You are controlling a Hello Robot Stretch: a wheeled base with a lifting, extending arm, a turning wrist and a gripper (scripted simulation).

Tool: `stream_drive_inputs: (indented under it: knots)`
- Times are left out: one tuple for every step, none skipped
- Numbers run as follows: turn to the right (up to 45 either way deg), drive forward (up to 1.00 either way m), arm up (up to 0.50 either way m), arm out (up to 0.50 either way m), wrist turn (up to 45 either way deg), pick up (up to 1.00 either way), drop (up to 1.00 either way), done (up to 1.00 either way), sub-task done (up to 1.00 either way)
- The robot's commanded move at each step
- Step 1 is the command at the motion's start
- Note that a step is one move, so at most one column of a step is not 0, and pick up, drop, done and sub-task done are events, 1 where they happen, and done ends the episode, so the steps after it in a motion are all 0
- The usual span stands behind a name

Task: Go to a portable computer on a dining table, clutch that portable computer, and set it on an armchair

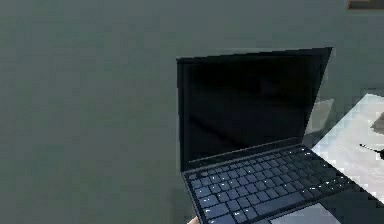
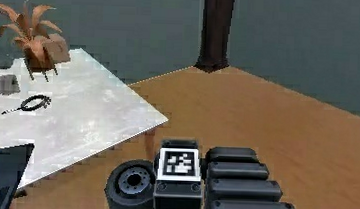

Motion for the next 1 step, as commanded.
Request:
stream_drive_inputs:
  knots:
    - [-27.0, 0.00, 0.00, 0.00, 0.0, 0.00, 0.00, 0.00, 0.00]
